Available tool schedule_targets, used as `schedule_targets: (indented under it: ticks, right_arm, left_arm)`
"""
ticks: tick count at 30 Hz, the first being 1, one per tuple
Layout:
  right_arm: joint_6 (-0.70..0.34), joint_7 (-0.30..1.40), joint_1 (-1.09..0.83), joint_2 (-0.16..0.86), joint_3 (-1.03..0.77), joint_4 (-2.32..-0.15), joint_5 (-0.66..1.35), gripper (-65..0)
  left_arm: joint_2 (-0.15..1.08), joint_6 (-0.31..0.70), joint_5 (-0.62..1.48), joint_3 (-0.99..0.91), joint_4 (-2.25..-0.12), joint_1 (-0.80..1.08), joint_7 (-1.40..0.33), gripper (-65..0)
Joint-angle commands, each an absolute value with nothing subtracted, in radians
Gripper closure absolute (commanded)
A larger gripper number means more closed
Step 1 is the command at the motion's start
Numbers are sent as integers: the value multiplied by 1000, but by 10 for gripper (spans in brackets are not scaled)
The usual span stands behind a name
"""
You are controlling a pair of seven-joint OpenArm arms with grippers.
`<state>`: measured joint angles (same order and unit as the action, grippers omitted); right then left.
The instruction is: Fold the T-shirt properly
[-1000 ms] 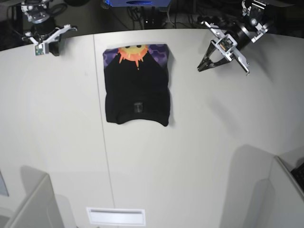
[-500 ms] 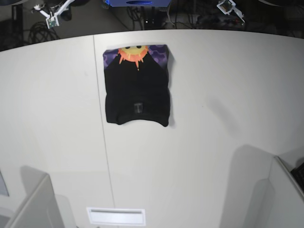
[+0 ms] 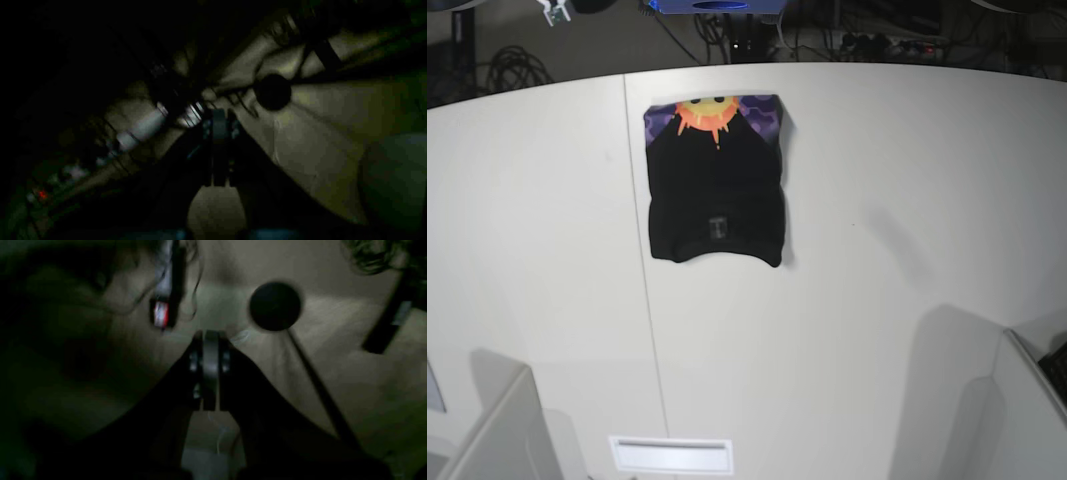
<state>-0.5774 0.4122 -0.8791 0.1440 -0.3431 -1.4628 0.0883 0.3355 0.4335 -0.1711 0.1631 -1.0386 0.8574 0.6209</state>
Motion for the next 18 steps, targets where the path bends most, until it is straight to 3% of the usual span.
schedule_targets:
  ticks: [1,8,18]
  right_arm:
    - [-585,412,-874,171,-302,-1415,93,0]
    - [-582,389,-662,239,-68,-972,93,0]
    - [-582,39,-312,220,160,-323,94,0]
  left_arm:
    - [335,435,-163,176,-987,845,641,0]
    - [229,435,-162,180,-510,604,639,0]
    - [137,435,-162,180,-50,311,638,0]
